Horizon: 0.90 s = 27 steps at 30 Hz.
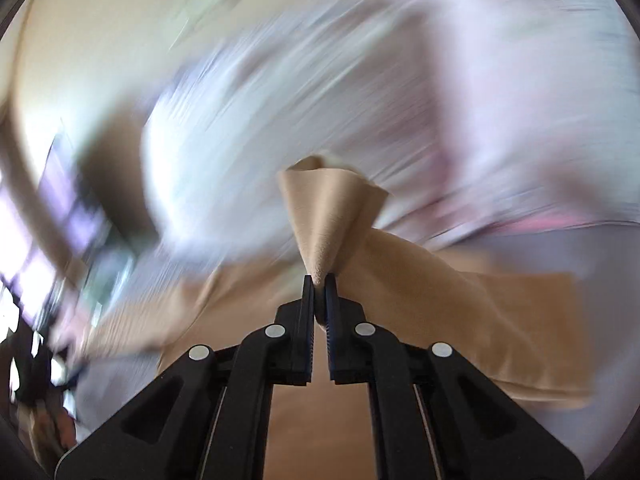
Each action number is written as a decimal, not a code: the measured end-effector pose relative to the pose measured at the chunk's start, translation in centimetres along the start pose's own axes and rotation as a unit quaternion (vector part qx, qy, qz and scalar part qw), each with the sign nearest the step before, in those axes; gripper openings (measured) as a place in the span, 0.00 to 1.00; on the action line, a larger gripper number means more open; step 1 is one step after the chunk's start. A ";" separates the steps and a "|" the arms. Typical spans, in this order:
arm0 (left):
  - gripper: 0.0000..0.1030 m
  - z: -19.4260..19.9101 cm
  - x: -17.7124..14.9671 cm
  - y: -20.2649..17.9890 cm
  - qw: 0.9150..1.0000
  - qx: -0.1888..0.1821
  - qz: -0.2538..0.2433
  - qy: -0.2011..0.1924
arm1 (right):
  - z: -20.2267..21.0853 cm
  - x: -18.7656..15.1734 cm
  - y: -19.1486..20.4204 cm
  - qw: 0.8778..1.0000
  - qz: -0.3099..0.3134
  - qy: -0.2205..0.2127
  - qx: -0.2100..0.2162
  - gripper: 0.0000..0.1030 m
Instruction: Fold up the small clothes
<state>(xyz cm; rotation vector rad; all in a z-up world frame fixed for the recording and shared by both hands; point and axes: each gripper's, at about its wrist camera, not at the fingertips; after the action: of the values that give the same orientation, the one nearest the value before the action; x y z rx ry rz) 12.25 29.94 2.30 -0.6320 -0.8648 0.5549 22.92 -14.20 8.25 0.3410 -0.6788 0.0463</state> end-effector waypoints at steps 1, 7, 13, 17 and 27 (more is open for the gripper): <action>0.81 -0.1 0.2 0.4 1.000 0.004 0.007 0.001 | -2.3 -1.0 1.6 0.999 0.012 0.043 0.012 0.06; 0.77 -1.3 1.7 2.8 0.998 0.026 0.059 0.022 | -2.7 -3.3 2.8 0.997 0.001 0.073 0.036 0.56; 0.66 -1.9 3.3 4.5 0.992 0.038 0.118 0.028 | 2.1 -2.1 -1.1 0.999 -0.044 0.014 0.024 0.66; 0.55 -2.2 4.5 6.1 0.984 0.042 0.172 0.032 | 2.4 -2.1 -1.9 0.997 -0.063 0.009 0.034 0.66; 0.07 -2.6 7.3 5.2 0.975 0.136 0.173 0.024 | 6.0 -2.9 -5.1 0.996 -0.079 -0.021 0.042 0.68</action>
<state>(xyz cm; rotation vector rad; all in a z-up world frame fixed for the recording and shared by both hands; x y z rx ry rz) 17.35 37.71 1.15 -0.5436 -0.6210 0.9517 17.79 -20.73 9.37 0.4774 -0.6904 -0.0834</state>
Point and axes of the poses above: each gripper's, at about its wrist camera, not at the fingertips, and z roughly against the way its jaws point, y to its left, x to its top, and after that the axes turned 4 degrees about -y, right-handed
